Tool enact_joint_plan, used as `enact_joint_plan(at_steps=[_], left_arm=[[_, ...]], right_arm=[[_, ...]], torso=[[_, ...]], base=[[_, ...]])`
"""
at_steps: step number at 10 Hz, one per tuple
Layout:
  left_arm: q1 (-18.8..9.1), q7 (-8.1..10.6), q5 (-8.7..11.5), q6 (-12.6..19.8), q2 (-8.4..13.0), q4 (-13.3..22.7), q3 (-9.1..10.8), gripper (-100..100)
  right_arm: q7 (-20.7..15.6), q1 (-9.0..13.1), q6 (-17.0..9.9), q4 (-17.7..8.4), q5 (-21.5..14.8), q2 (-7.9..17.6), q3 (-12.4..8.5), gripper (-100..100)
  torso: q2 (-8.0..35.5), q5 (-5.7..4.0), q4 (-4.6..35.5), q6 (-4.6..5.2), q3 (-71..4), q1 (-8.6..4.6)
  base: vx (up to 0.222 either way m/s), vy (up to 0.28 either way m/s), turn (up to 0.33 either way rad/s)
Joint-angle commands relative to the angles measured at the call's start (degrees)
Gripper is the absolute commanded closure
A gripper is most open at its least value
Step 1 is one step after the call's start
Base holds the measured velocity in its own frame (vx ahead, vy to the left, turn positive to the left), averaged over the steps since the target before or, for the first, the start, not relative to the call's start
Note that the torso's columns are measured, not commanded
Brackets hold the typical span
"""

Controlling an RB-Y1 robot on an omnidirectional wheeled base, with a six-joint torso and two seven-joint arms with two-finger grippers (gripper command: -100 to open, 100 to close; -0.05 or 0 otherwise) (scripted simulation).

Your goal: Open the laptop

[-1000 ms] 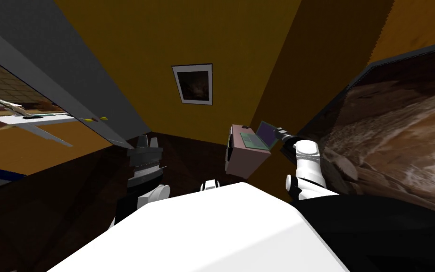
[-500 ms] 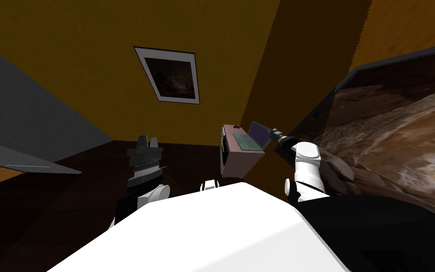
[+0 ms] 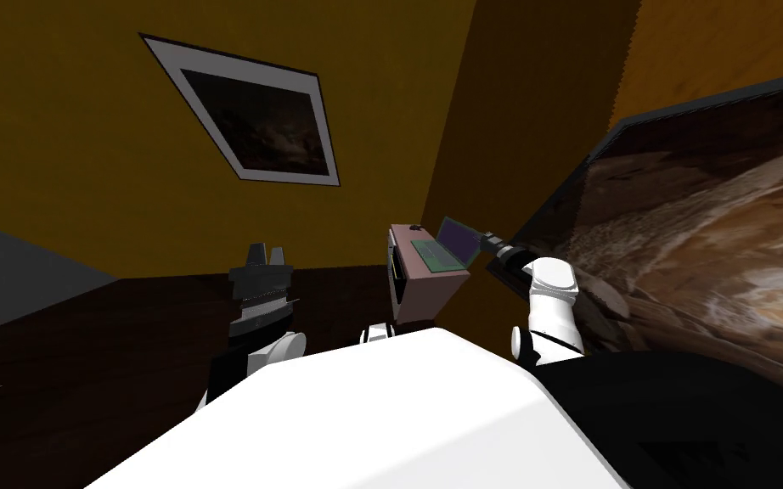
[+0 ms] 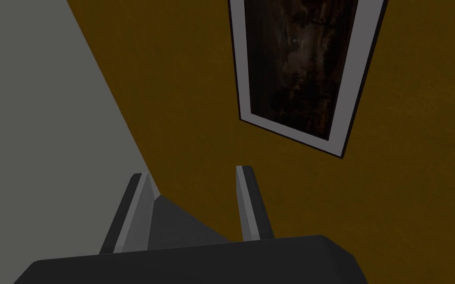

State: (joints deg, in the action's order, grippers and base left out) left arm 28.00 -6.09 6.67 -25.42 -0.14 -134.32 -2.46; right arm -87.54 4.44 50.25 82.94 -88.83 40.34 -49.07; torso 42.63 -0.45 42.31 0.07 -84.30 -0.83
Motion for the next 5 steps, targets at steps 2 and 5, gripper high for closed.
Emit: enact_joint_plan(at_steps=[2, 5], left_arm=[[0.0, 0.0, 0.0, 0.0, 0.0, 0.0, 0.0, 0], [0.0, 0.0, 0.0, 0.0, 0.0, 0.0, 0.0, 0]], right_arm=[[3.9, -1.0, 1.9, -1.9, -0.2, 3.1, 0.7, -100], [7.0, -1.8, 3.4, -3.3, -0.3, 5.6, 1.2, -100]], torso=[[-0.3, 0.33, 0.0, -0.07, -0.3, 0.05], [-0.6, 0.76, 0.1, 0.02, -0.7, -0.19]], base=[[-0.012, 0.007, 0.088], [-0.009, 0.007, 0.05]])
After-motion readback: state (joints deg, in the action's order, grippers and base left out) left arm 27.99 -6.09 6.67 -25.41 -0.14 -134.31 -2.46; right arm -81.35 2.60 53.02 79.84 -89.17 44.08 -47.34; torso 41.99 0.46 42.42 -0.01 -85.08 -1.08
